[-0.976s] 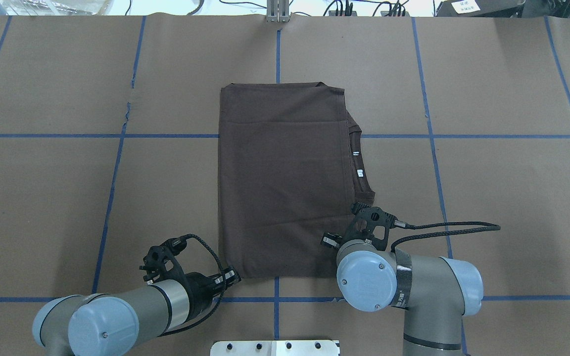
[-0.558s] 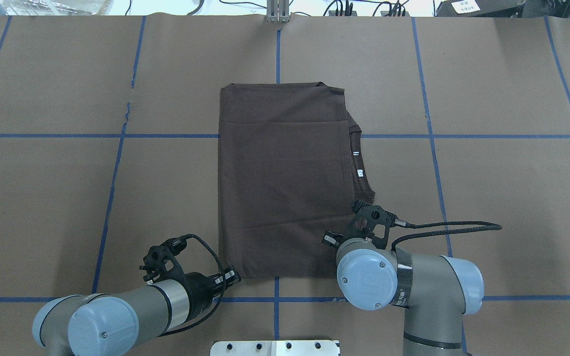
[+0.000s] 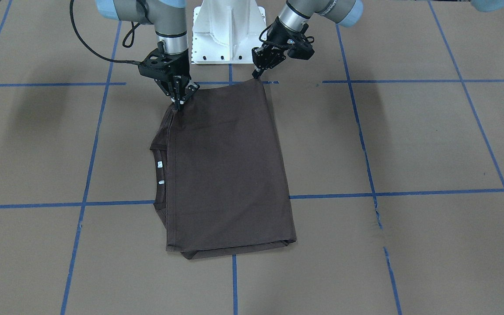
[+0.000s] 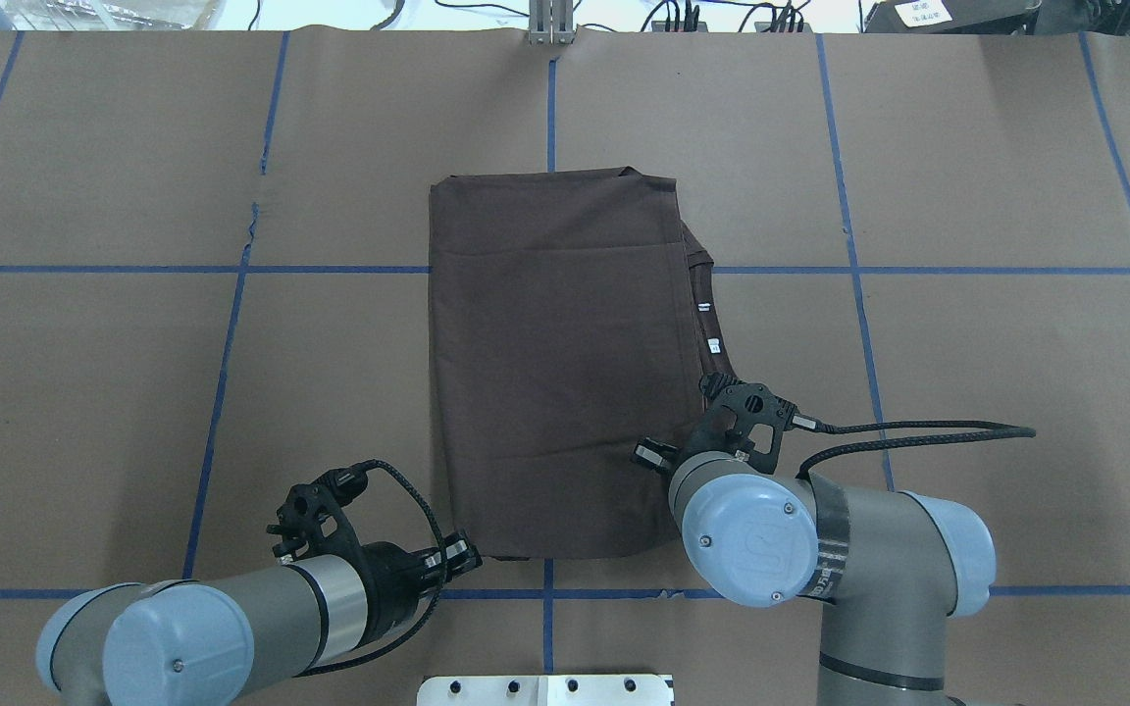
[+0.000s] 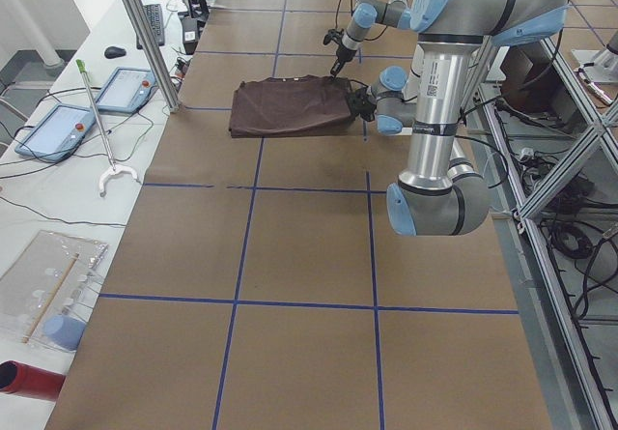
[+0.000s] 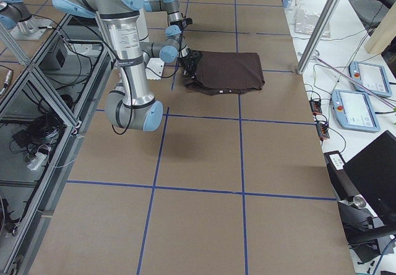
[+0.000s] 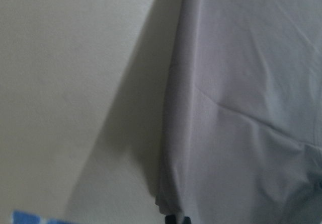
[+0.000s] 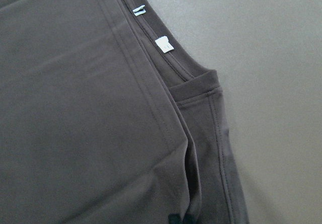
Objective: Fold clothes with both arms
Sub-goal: 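Lift the near edge with both grippers and fold it toward the far edge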
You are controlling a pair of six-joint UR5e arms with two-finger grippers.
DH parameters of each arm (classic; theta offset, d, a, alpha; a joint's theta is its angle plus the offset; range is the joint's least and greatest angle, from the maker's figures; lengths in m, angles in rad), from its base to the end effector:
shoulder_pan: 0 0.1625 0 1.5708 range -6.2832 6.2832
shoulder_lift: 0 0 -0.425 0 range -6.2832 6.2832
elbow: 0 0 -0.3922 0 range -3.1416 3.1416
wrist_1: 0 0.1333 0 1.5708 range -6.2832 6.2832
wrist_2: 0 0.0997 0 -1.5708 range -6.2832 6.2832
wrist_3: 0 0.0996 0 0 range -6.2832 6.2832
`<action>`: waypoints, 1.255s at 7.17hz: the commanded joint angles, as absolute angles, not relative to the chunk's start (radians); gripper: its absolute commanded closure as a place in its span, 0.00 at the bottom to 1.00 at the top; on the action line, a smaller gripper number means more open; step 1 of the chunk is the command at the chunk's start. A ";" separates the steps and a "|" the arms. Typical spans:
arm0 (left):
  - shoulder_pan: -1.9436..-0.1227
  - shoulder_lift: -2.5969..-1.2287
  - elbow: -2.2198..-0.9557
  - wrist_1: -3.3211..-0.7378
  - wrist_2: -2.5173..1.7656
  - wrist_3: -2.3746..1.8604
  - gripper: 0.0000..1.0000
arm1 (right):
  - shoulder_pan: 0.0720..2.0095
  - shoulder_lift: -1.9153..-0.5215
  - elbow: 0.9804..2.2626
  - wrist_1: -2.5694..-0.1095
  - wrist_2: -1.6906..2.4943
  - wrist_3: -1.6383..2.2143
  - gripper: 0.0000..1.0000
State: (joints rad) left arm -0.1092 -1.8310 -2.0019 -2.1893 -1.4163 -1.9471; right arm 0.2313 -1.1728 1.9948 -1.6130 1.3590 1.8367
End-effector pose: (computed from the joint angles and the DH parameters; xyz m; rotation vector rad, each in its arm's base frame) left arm 0.5129 -0.2058 0.2522 -0.0440 1.3299 -0.5139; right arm -0.5205 -0.2810 0.2661 0.1900 -0.7907 0.5525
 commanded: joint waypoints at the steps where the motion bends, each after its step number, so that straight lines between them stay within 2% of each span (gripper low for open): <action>1: -0.110 -1.838 -2.193 -1.995 -1.433 -1.947 1.00 | 0.233 -1.178 2.131 -1.706 1.371 1.839 1.00; 3: -0.110 -1.836 -2.378 -1.800 -1.477 -1.950 1.00 | 0.180 -1.175 2.334 -1.904 1.407 1.874 1.00; 4: -0.107 -1.839 -2.403 -1.752 -1.485 -1.950 1.00 | 0.170 -1.174 2.345 -1.925 1.407 1.878 1.00; 6: -0.119 -1.862 -2.367 -1.740 -1.483 -1.918 1.00 | 0.193 -1.117 2.269 -1.919 1.407 1.865 1.00; 7: -0.185 -1.897 -2.349 -1.738 -1.486 -1.852 1.00 | 0.251 -1.059 2.214 -1.917 1.411 1.838 1.00; 9: -0.364 -2.003 -2.196 -1.723 -1.615 -1.743 1.00 | 0.371 -1.017 2.104 -1.835 1.491 1.784 1.00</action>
State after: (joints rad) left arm -0.2584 -1.9341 -2.2898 -1.7292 -1.5453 -1.8093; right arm 0.2970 -1.0478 2.1804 -1.8959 1.4424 1.8120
